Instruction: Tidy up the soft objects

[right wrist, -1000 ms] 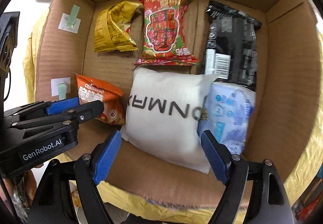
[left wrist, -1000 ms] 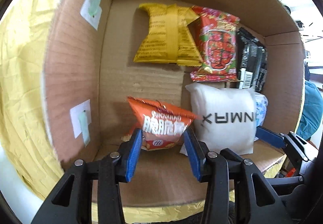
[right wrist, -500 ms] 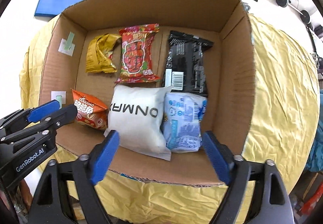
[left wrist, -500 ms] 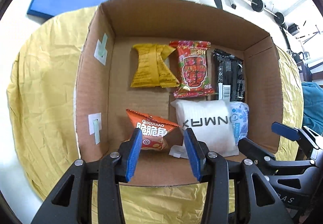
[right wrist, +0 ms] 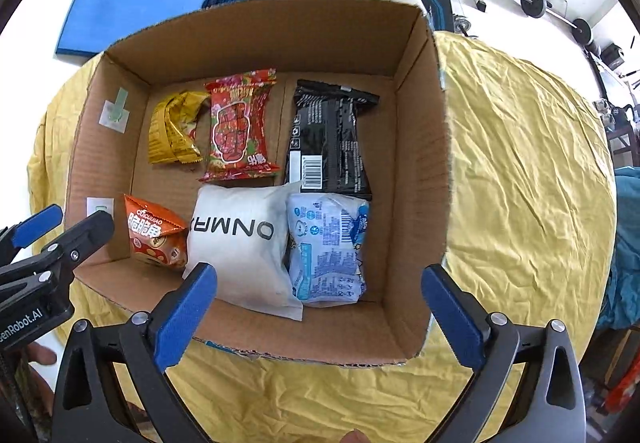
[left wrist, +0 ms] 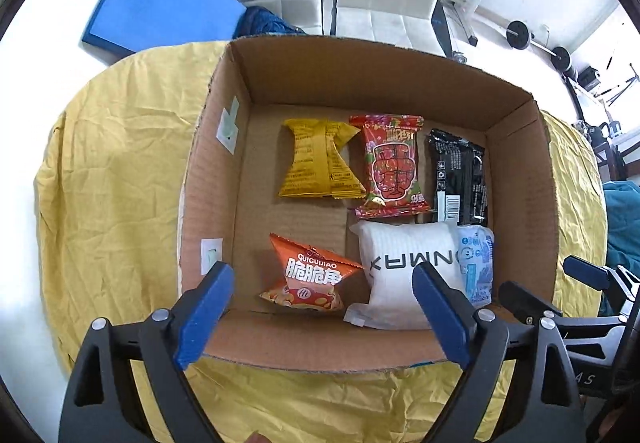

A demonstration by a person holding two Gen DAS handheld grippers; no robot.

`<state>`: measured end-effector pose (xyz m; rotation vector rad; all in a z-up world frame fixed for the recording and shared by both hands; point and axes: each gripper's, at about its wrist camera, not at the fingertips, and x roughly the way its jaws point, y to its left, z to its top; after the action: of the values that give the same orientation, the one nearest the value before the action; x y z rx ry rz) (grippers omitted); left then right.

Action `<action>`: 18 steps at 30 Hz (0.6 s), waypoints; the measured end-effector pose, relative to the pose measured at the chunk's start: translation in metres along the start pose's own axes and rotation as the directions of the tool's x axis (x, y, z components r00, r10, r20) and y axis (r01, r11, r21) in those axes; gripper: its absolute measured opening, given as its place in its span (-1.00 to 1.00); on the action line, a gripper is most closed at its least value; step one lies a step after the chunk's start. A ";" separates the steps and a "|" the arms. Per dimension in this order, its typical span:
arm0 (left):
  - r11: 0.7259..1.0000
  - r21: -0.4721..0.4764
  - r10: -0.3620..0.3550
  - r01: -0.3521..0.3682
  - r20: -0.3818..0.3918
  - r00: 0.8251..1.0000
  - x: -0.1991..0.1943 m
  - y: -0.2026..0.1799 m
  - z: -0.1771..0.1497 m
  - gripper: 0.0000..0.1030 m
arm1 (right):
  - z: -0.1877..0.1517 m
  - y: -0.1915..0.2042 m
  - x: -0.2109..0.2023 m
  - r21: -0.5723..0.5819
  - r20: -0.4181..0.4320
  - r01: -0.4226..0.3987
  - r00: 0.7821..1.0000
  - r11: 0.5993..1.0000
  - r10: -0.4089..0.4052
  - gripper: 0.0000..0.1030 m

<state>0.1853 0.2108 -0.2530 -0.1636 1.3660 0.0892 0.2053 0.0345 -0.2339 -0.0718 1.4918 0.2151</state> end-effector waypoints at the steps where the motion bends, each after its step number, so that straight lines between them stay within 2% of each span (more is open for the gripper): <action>1: 1.000 0.001 0.001 -0.001 0.005 1.000 -0.004 -0.001 -0.001 0.78 | -0.001 -0.002 -0.004 0.002 0.006 -0.001 1.000 1.000 0.001 1.00; 6: 1.000 0.009 0.014 -0.015 0.072 0.997 -0.040 -0.010 -0.012 0.78 | -0.015 -0.008 -0.034 0.012 0.052 0.003 0.999 1.000 -0.004 1.00; 13: 1.000 0.023 -0.013 0.009 0.184 0.983 -0.119 -0.028 -0.038 0.78 | -0.051 -0.021 -0.113 0.025 0.156 -0.036 0.987 0.999 0.032 1.00; 18: 0.999 0.043 -0.041 0.032 0.233 0.972 -0.167 -0.041 -0.059 0.78 | -0.083 -0.022 -0.177 0.002 0.249 -0.043 0.968 0.999 0.042 1.00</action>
<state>0.1012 0.1655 -0.0981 -0.1402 1.1280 0.0491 0.1170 -0.0191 -0.0670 -0.0061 1.2440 0.2440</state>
